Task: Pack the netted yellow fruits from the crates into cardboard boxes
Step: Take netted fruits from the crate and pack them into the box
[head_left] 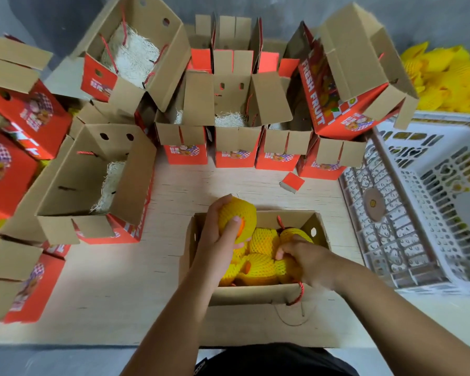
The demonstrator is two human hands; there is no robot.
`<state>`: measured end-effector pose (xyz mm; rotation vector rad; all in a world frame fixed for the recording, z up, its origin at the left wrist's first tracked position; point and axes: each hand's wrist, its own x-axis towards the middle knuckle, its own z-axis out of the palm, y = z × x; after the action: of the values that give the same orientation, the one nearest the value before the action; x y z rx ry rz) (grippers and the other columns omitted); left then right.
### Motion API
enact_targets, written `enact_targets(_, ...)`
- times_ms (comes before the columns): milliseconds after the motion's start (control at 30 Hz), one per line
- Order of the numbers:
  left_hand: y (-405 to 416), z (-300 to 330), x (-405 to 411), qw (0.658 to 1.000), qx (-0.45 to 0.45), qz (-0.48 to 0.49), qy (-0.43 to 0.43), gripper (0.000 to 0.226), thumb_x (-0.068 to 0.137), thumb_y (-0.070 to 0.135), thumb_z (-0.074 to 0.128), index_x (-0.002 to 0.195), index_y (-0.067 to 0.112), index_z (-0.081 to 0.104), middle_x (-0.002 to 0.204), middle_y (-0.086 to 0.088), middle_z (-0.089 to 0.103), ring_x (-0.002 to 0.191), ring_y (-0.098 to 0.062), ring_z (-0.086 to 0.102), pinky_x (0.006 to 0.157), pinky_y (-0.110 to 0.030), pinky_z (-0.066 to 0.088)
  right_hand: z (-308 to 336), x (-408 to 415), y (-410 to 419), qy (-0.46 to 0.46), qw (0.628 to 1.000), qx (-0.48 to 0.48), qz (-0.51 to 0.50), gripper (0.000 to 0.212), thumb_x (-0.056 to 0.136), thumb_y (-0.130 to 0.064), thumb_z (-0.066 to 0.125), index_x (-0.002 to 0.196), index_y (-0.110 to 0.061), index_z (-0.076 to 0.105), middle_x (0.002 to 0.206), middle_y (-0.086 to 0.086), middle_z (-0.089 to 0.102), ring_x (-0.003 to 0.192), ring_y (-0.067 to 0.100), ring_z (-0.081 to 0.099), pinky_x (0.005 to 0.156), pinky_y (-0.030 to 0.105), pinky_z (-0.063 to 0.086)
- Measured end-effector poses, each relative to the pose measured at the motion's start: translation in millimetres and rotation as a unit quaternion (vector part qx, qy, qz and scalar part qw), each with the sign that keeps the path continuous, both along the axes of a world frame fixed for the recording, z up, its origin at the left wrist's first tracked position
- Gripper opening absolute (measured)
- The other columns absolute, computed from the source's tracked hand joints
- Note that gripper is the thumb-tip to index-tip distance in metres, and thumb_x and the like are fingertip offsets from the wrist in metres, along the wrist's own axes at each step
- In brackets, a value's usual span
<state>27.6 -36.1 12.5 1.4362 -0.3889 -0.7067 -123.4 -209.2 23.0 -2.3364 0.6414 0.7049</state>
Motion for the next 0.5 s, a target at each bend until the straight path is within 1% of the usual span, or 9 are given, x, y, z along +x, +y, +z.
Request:
enact_targets(67, 0.2, 0.7, -1.4, 1.0, 0.0, 0.004, -0.008, 0.049, 0.091, 0.037, 0.063, 0.134, 0.057, 0.048, 0.123, 0.04, 0.047, 0.112, 0.006, 0.061, 0.073, -0.026, 0.061, 1.8, 8.8, 2.0, 0.025, 1.0, -0.014, 0.013, 0.044, 0.091, 0.0, 0.06, 0.119, -0.033, 0.06, 0.131, -0.003, 0.043, 0.109, 0.026, 0.055, 0.081, 0.032, 0.05)
enact_targets(133, 1.3, -2.0, -1.6, 1.0, 0.007, -0.001, -0.002, 0.051, 0.082, 0.043, 0.067, 0.128, 0.056, 0.048, 0.125, 0.031, 0.051, 0.11, 0.002, 0.062, 0.073, -0.031, 0.062, 8.2, 13.8, 4.9, 0.015, 1.0, -0.019, 0.007, 0.037, 0.092, -0.009, 0.065, 0.121, -0.031, 0.06, 0.127, -0.001, 0.051, 0.102, 0.022, 0.061, 0.077, 0.029, 0.05)
enact_targets(200, 3.1, -6.5, -2.1, 1.0, 0.013, -0.019, -0.004, 0.048, 0.074, 0.046, 0.064, 0.119, 0.057, 0.05, 0.115, 0.032, 0.055, 0.106, -0.002, 0.065, 0.075, -0.037, 0.064, 15.5, 13.8, 11.9, -0.101, 0.99, 0.021, -0.093, 0.027, 0.094, -0.014, 0.064, 0.115, -0.029, 0.06, 0.112, 0.001, 0.063, 0.088, 0.017, 0.063, 0.079, 0.033, 0.054)
enact_targets(267, 3.0, -10.2, -3.8, 0.999, 0.012, -0.032, -0.012, 0.048, 0.074, 0.042, 0.058, 0.121, 0.052, 0.051, 0.109, 0.031, 0.058, 0.104, -0.01, 0.065, 0.077, -0.041, 0.063, 27.9, 16.6, 27.3, -0.262, 0.936, 0.072, -0.222, 0.024, 0.093, -0.021, 0.067, 0.113, -0.032, 0.059, 0.102, -0.001, 0.066, 0.085, 0.012, 0.064, 0.083, 0.034, 0.054)
enact_targets(300, 2.1, -10.5, -5.5, 0.999, 0.015, -0.035, -0.021, 0.05, 0.075, 0.04, 0.052, 0.124, 0.051, 0.052, 0.107, 0.028, 0.059, 0.101, -0.012, 0.064, 0.076, -0.039, 0.062, 34.9, 18.8, 35.6, -0.295, 0.903, 0.143, -0.278, 0.027, 0.091, -0.028, 0.069, 0.116, -0.034, 0.058, 0.101, 0.0, 0.066, 0.084, 0.01, 0.065, 0.08, 0.033, 0.056)
enact_targets(367, 0.6, -8.2, -10.4, 0.996, 0.026, -0.046, -0.064, 0.054, 0.078, 0.035, 0.042, 0.13, 0.049, 0.053, 0.108, 0.027, 0.063, 0.097, -0.005, 0.062, 0.076, -0.032, 0.055, 43.6, 24.7, 53.2, -0.255, 0.819, 0.365, -0.361, 0.042, 0.084, -0.039, 0.069, 0.123, -0.033, 0.057, 0.102, 0.005, 0.071, 0.083, 0.016, 0.069, 0.074, 0.034, 0.061)
enact_targets(400, 0.1, -7.1, -12.3, 0.994, 0.032, -0.056, -0.092, 0.057, 0.082, 0.029, 0.039, 0.132, 0.05, 0.054, 0.114, 0.026, 0.064, 0.102, -0.002, 0.063, 0.083, -0.031, 0.053, 45.2, 26.2, 60.3, -0.228, 0.774, 0.444, -0.388, 0.046, 0.083, -0.04, 0.07, 0.126, -0.03, 0.058, 0.102, 0.008, 0.072, 0.082, 0.021, 0.07, 0.073, 0.033, 0.061)
enact_targets(433, -0.3, -5.8, -13.8, 0.99, 0.042, -0.069, -0.117, 0.06, 0.085, 0.023, 0.037, 0.137, 0.051, 0.052, 0.12, 0.024, 0.065, 0.109, -0.003, 0.063, 0.092, -0.034, 0.053, 45.0, 27.0, 65.2, -0.225, 0.741, 0.486, -0.405, 0.046, 0.085, -0.039, 0.071, 0.127, -0.027, 0.058, 0.102, 0.009, 0.072, 0.082, 0.022, 0.069, 0.072, 0.031, 0.061)
enact_targets(500, -0.1, -1.3, -14.4, 0.976, 0.076, -0.107, -0.172, 0.066, 0.09, 0.023, 0.034, 0.147, 0.055, 0.041, 0.129, 0.018, 0.066, 0.112, -0.013, 0.065, 0.103, -0.038, 0.051, 40.7, 27.4, 71.3, -0.257, 0.706, 0.488, -0.444, 0.036, 0.093, -0.031, 0.072, 0.125, -0.023, 0.059, 0.103, 0.006, 0.072, 0.084, 0.018, 0.07, 0.069, 0.026, 0.059)
